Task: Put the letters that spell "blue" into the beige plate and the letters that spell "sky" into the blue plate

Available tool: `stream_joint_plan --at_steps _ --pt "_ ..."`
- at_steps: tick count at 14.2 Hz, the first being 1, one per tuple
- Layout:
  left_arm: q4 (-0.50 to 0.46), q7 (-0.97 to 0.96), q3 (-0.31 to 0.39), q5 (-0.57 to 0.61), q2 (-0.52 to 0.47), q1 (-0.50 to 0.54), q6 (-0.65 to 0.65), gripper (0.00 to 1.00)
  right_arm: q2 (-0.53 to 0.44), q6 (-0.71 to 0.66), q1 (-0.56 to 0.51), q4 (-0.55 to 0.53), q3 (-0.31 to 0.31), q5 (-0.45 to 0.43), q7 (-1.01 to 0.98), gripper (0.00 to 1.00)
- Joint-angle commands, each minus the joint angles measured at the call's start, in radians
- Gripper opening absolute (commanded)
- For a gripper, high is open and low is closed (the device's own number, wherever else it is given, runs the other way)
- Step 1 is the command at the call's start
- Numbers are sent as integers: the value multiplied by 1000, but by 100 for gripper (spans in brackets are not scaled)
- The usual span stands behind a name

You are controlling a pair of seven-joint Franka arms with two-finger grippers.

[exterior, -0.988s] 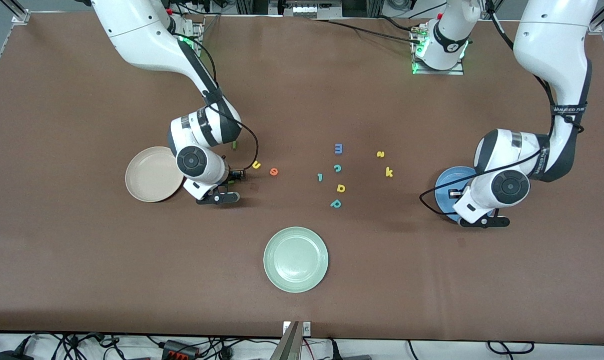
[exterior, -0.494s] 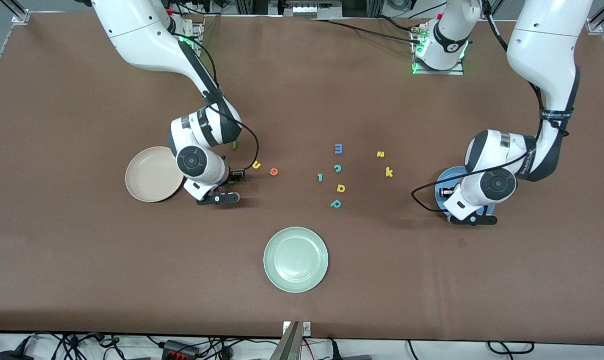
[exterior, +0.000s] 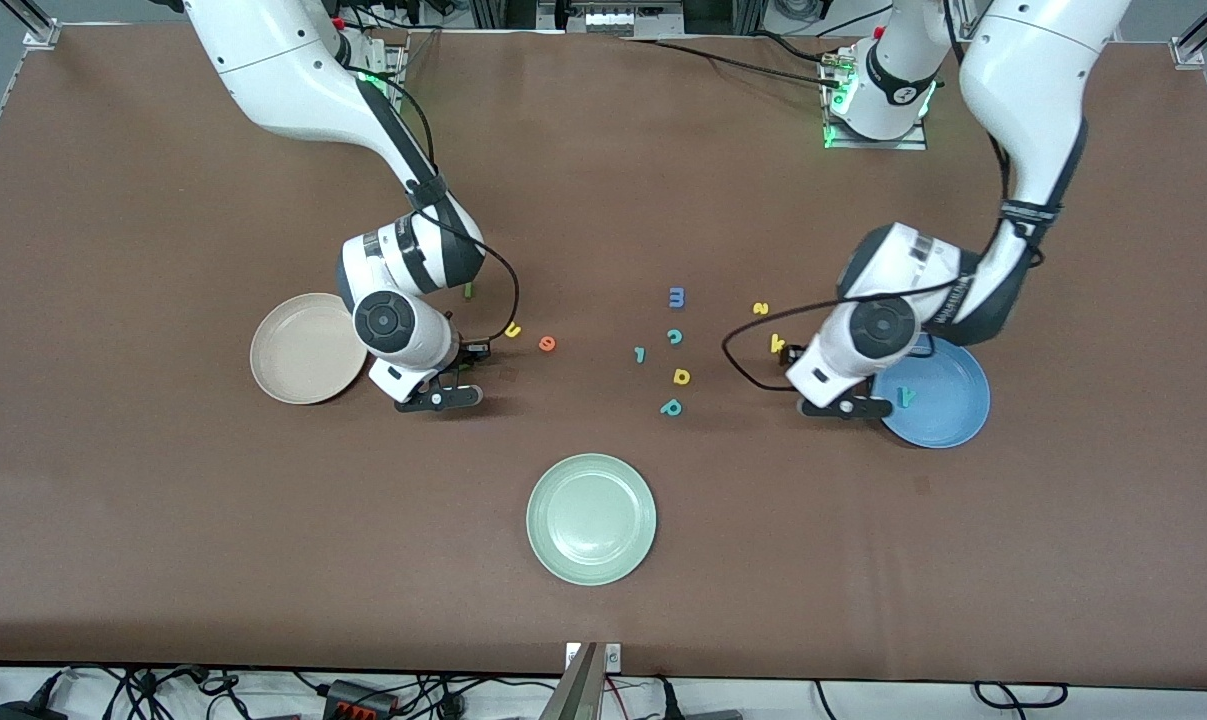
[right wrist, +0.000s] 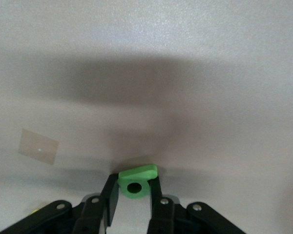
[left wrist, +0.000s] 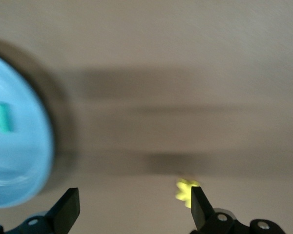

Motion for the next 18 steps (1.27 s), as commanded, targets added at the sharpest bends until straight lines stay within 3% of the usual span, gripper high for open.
stream_joint_plan --at_steps 1,4,8,9,13,15,18 --pt "-123 -29 -27 8 -41 17 137 100 13 8 4 15 -4 3 -20 29" --pt "-225 -24 -27 15 -49 11 280 99 9 7 1 15 -4 3 -18 27" --pt "-240 -18 -27 22 -24 14 345 86 -58 -62 -7 12 -15 5 -6 27" --pt "-240 -18 -27 22 -26 14 343 76 -94 -120 -31 12 -24 5 -8 27" --pt "-239 -20 -27 22 -23 16 342 22 -166 -292 -209 -3 -29 0 -77 27" --pt "-239 -26 -27 22 -23 16 340 8 -161 -320 -295 -23 -30 -3 -116 27" --pt "-228 -23 -27 22 -38 17 331 4 -135 -266 -339 -79 -38 -58 -127 27"
